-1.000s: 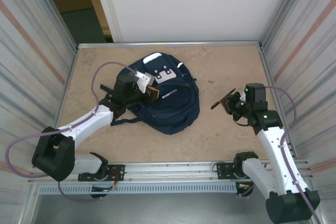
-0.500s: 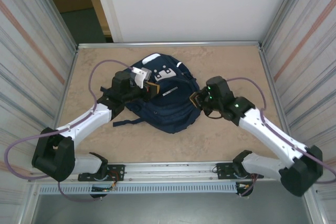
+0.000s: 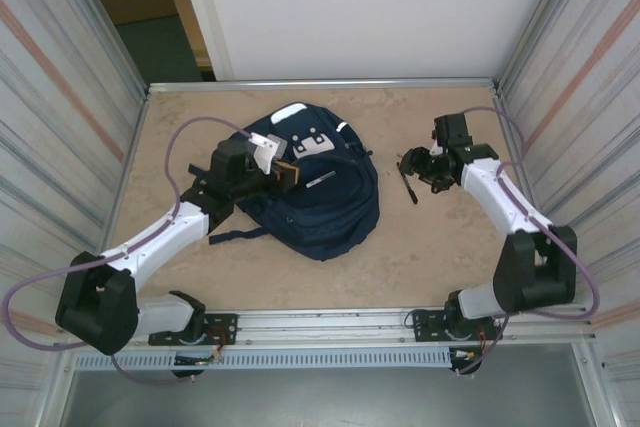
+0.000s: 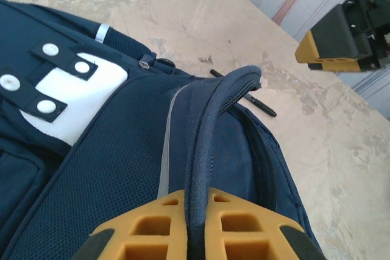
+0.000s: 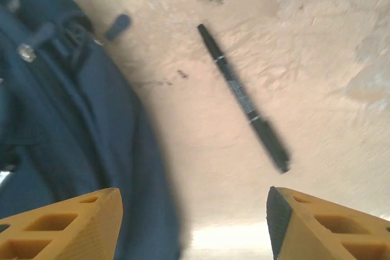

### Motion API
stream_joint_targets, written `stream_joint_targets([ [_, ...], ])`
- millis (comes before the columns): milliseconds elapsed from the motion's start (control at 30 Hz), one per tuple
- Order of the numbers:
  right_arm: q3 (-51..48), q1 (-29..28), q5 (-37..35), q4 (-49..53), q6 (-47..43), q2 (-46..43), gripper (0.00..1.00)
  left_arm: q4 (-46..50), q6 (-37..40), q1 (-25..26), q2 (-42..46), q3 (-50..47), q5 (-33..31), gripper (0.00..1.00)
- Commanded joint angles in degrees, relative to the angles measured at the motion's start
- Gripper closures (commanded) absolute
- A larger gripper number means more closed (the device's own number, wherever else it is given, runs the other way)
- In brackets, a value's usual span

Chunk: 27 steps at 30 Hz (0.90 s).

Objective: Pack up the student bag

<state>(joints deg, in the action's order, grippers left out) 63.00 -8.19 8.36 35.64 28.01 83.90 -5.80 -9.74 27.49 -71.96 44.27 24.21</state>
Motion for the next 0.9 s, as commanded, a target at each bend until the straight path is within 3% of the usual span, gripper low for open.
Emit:
stream_joint_targets([
  [0, 4.41, -0.33, -1.3, 6.85, -14.85, 7.18, 0.39, -2.84, -0.47, 0.08, 1.92, -0.97, 0.97, 0.94],
  [200, 16.33, -1.83, -4.74, 9.19, -18.29, 22.13, 0.44, -4.37, -2.8, 0.9, 0.19, -1.52, 1.87, 0.95],
  [300, 22.91, -4.1, -13.49, 13.54, -22.12, 29.23, 0.48, -4.21, -2.93, 1.25, 0.62, -1.93, 2.82, 0.95],
  [400, 27.26, -4.78, -16.28, 17.77, -23.66, 34.62, 0.53, -4.71, -2.88, 1.26, 1.7, -3.35, 2.36, 0.95],
  [633, 27.84, -4.2, -12.41, 19.23, -23.91, 39.16, 0.67, -2.92, -1.35, 1.26, 4.1, -3.78, 1.19, 0.94],
  [867, 26.35, -5.83, -13.31, 17.32, -23.21, 38.01, 0.89, -4.65, -1.46, 1.21, 4.44, -4.69, 1.48, 0.94],
])
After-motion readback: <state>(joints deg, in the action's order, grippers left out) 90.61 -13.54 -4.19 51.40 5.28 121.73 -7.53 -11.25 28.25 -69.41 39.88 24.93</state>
